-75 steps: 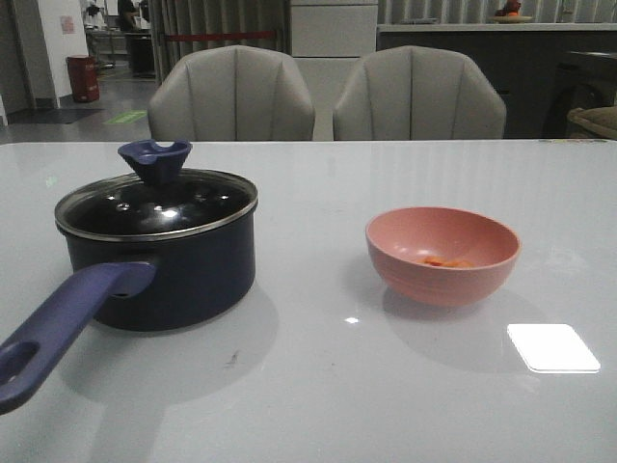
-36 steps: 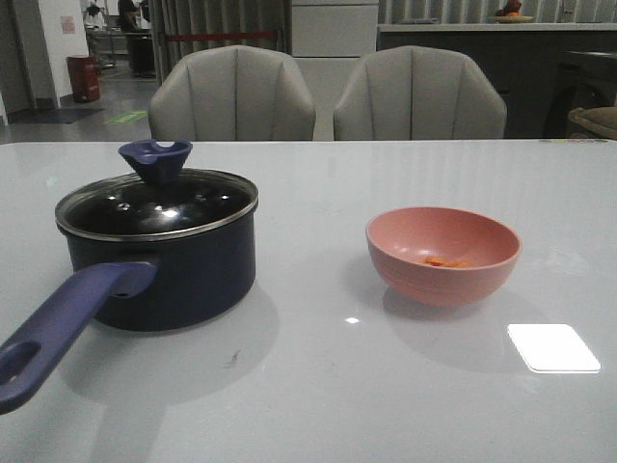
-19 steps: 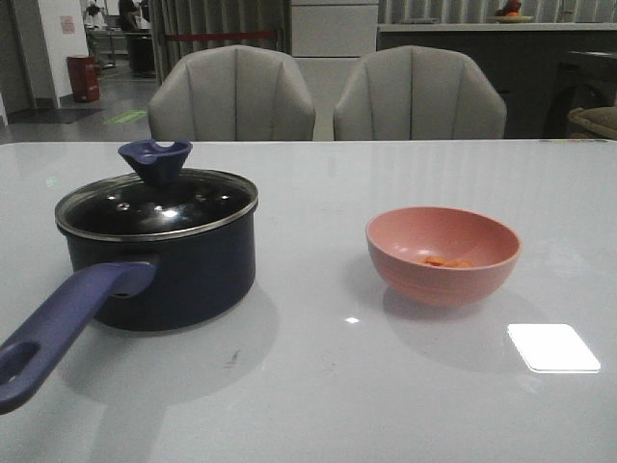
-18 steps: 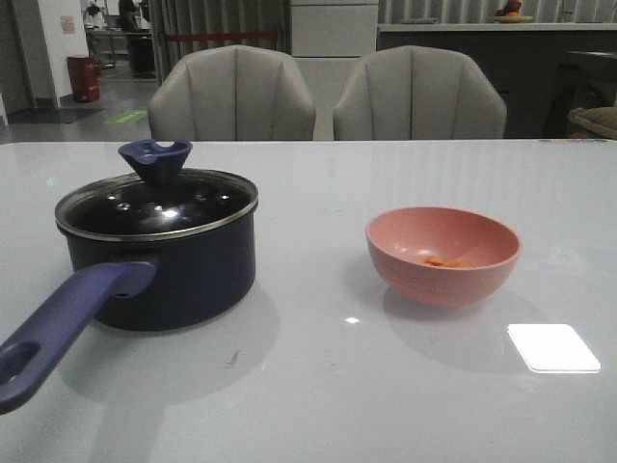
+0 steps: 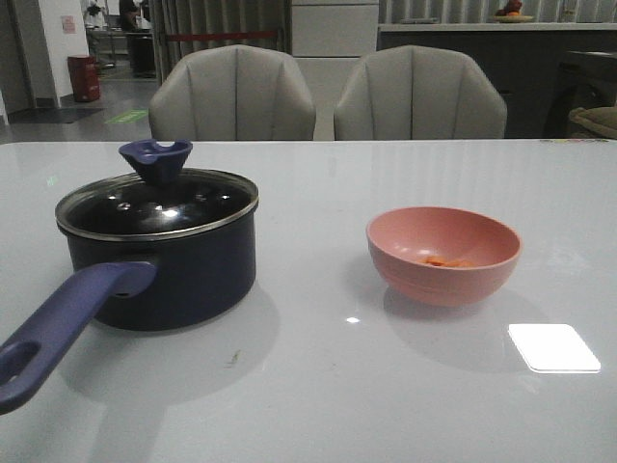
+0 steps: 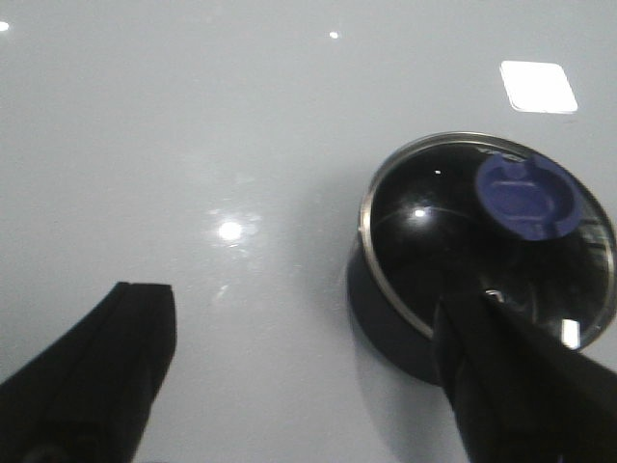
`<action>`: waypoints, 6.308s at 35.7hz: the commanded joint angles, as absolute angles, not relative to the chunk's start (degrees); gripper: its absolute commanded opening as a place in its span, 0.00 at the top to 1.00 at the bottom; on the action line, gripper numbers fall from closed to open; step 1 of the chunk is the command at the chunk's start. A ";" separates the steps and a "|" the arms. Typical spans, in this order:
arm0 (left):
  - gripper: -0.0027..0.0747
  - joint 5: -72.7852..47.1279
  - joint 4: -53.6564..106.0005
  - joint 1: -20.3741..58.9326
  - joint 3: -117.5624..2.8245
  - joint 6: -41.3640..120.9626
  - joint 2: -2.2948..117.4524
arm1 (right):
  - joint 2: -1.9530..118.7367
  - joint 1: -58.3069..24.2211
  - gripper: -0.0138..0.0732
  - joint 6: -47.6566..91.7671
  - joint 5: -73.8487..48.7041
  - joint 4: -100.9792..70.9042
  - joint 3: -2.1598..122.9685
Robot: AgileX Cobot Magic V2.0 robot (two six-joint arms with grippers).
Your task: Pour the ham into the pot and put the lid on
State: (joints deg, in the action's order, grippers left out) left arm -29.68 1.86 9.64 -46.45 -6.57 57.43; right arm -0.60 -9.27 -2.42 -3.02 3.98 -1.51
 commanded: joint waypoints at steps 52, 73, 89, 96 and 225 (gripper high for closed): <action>0.21 -63.71 -9.94 29.02 -100.99 -22.26 105.27 | -1.75 -8.86 0.66 -2.17 1.69 4.79 -1.27; 0.28 -65.90 -6.99 27.73 -101.44 -23.72 109.51 | -1.75 -8.86 0.66 -2.17 1.69 4.79 -1.27; 0.58 -66.03 -5.70 27.72 -101.44 -23.72 109.65 | -1.75 -8.86 0.66 -2.17 1.69 4.79 -1.27; 0.58 -66.46 -6.11 27.72 -102.93 -23.72 109.65 | -1.75 -8.86 0.66 -2.17 1.69 4.79 -1.27; 0.21 -44.27 -4.78 5.13 -69.00 -10.99 80.41 | -1.75 -8.86 0.66 -2.17 1.69 4.79 -1.27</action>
State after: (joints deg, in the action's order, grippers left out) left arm -48.42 -5.22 3.83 -69.45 -11.07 87.42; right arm -0.60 -9.27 -2.42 -3.02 3.98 -1.51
